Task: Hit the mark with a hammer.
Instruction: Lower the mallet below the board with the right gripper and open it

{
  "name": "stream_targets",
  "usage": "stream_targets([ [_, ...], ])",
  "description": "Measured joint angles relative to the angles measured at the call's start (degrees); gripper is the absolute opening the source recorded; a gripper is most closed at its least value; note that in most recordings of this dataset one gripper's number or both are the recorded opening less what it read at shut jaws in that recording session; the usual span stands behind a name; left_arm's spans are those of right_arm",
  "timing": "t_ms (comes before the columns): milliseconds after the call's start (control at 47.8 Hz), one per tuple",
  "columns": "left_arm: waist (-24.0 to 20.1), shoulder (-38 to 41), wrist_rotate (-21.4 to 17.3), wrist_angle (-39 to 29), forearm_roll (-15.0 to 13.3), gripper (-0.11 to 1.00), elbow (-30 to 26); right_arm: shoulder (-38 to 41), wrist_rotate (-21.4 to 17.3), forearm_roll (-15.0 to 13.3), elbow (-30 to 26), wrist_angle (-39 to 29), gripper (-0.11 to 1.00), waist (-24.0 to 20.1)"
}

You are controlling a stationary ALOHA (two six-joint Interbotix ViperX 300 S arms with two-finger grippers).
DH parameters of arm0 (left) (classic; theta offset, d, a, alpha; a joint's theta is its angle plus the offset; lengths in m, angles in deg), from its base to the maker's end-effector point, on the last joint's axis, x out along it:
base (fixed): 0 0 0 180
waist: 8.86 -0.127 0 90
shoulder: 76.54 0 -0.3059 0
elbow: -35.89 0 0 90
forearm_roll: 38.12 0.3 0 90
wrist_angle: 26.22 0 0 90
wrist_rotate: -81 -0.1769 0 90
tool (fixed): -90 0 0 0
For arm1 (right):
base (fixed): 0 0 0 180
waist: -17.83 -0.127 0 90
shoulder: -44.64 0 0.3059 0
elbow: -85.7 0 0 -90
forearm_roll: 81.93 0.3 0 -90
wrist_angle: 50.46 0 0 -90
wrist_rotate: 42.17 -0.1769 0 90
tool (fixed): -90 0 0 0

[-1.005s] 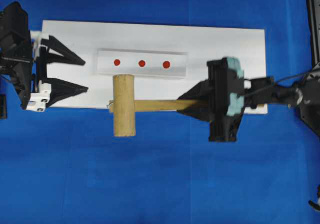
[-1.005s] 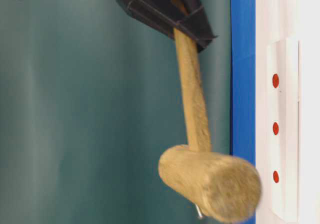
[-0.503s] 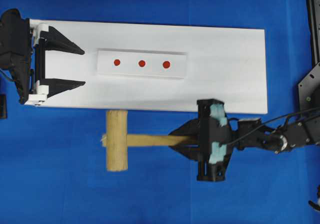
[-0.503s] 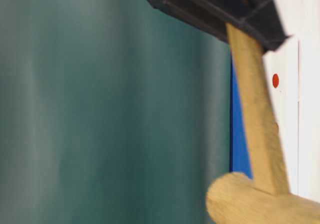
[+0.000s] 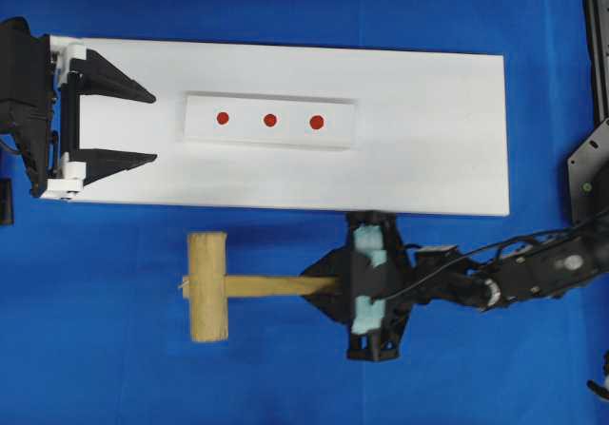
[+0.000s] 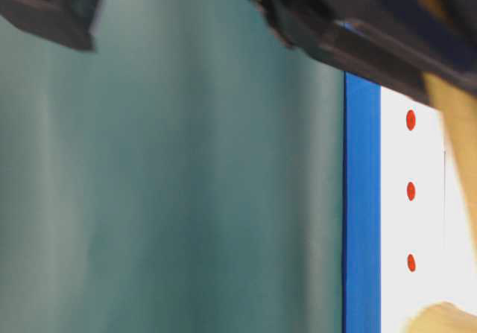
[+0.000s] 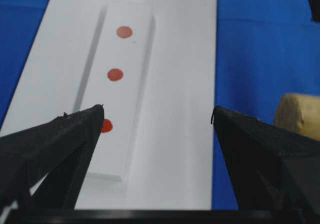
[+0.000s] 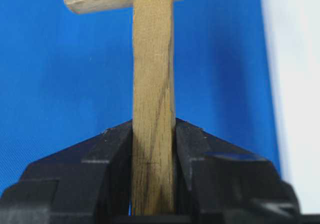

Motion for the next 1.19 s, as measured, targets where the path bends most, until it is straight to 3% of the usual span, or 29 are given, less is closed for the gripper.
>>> stream_targets([
  [524, 0.0, -0.35, 0.09, 0.0, 0.0, 0.87, 0.62, 9.58, -0.18, 0.97, -3.78, -1.67, 0.08, 1.05],
  [1194, 0.0, -0.26, 0.18, 0.7, 0.0, 0.87, 0.62, 12.13, 0.09, 1.05, -3.78, -4.83, 0.08, 2.2],
])
